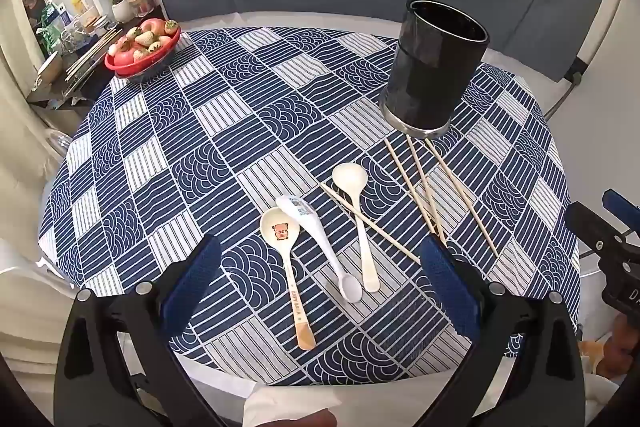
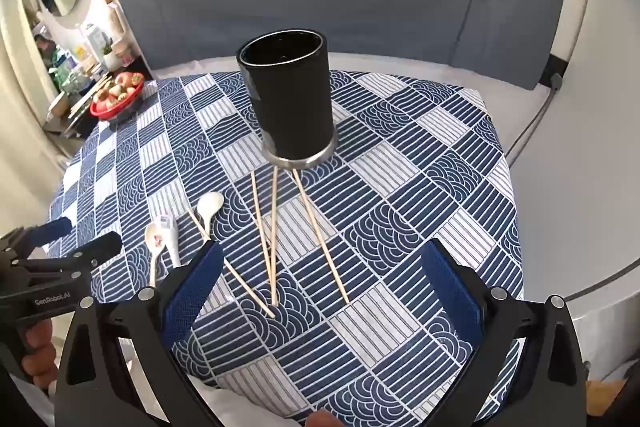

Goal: Organize utensils

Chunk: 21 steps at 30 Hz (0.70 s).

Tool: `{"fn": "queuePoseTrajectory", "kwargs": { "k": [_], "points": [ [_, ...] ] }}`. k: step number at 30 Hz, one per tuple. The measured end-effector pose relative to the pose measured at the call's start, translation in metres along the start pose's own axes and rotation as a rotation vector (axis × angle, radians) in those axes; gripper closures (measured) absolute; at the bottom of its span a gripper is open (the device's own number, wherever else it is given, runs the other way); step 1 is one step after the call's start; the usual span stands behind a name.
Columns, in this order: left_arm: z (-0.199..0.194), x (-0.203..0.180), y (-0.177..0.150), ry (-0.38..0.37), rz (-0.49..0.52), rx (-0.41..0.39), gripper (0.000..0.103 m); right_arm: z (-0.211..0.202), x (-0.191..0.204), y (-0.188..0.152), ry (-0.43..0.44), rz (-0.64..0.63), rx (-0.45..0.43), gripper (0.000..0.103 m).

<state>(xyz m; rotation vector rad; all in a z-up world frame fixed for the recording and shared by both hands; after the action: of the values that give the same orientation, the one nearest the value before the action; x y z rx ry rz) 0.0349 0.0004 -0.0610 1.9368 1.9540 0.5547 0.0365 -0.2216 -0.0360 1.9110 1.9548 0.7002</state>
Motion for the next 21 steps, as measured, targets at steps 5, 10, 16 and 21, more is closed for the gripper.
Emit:
{"fn": "queuePoseTrajectory", "kwargs": {
  "k": [5,10,16,21],
  "points": [
    [-0.0002,-0.0002,-0.0001,-0.006,-0.001,0.002,0.006,0.0006,0.0013,0.0000,0.000,-0.002,0.001,0.008],
    [0.0002,0.0053,0.0049,-0.005,-0.004,0.000,0.006,0.0024,-0.0023,0.0031,-0.005,-0.001,0.003,0.008],
    [0.0015,0.0021,0.0004,0.003,-0.008,0.001,0.006,0.0045,-0.0001,0.0004,-0.005,-0.003,0.008,0.008],
    [0.0027,0.0022,0.0006,0.004,-0.011,0.003,0.006,0.0046,0.0009,0.0015,0.004,-0.003,0.008,0.008]
  ]
}}
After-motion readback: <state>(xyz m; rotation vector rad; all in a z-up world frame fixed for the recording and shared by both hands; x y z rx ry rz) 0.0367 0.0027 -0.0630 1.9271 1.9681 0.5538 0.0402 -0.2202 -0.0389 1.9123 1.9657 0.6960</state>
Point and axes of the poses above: each gripper's, at about its wrist camera, not at the fingertips, and z roughly the way its jaws point, x to its left, y to its top, the point moved 7 cm from there along z, roughly the way its jaws point, and after that the axes turned 2 degrees about y, right-handed, at the moved point
